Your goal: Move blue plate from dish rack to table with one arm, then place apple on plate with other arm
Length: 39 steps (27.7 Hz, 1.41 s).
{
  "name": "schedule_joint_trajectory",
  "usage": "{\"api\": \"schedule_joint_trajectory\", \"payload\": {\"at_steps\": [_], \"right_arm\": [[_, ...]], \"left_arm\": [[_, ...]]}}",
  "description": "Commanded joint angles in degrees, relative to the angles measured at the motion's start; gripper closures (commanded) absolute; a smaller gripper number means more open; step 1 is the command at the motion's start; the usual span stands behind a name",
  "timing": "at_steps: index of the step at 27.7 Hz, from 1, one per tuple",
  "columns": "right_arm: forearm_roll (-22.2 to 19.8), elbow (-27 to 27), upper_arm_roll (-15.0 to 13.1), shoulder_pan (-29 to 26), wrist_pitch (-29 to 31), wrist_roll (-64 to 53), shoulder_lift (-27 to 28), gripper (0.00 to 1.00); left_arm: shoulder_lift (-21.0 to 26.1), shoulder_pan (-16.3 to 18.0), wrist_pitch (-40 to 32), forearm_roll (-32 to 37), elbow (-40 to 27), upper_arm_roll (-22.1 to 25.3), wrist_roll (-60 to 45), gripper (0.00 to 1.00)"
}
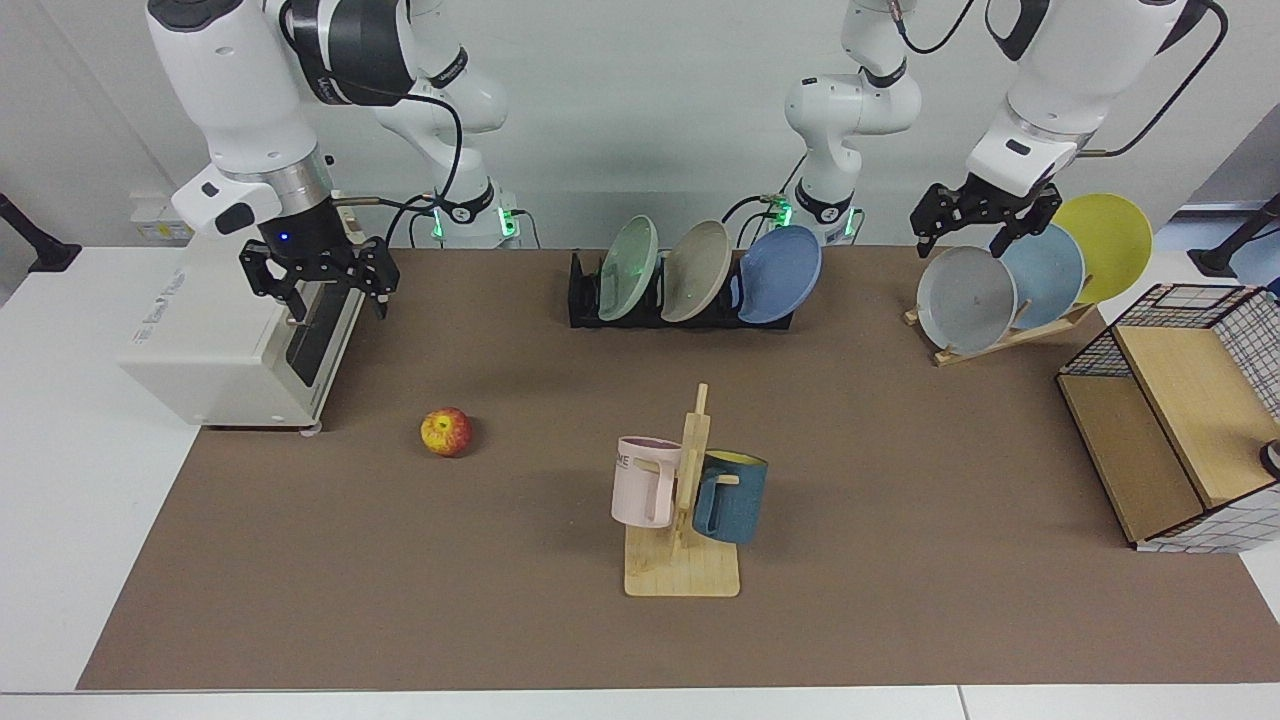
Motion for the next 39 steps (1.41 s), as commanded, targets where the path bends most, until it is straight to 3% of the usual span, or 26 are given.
{"api": "schedule_joint_trajectory", "payload": {"at_steps": [1, 6, 11, 16, 28, 30, 39], "right_arm": [[-0.3, -1.34, 0.81, -0.89, 0.35, 0.75, -1.17, 0.0], [-0.3, -1.34, 0.81, -0.89, 0.35, 0.75, -1.17, 0.0], [-0.3, -1.34, 0.81, -0.89, 0.35, 0.75, -1.17, 0.0], [-0.3, -1.34, 0.81, -0.89, 0.35, 0.75, -1.17, 0.0], [-0.3, -1.34, 0.81, -0.89, 0.35, 0.75, -1.17, 0.0], [-0.39, -1.34, 0.81, -0.89, 0.35, 0.75, -1.17, 0.0], [-0.39, -1.34, 0.81, -0.89, 0.35, 0.75, -1.17, 0.0]], "left_arm": [[-3.98, -0.03, 0.57, -0.99, -5.6, -0.03, 0.66, 0.0], [-9.6, -0.29, 3.9, -3.35, -14.64, -0.64, 0.49, 0.0], [-13.83, -2.75, 7.69, -6.26, -24.49, -0.82, -0.22, 0.0], [-14.97, -5.3, 14.36, -8.63, -32.14, -0.82, -0.3, 0.0], [-16.38, -6.62, 20.25, -12.85, -45.23, -0.91, 0.49, 0.0], [-16.65, -9.42, 21.75, -12.85, -47.7, -0.82, 0.05, 0.0], [-17.26, -12.68, 20.27, -12.85, -51.14, -0.82, -0.3, 0.02]]}}
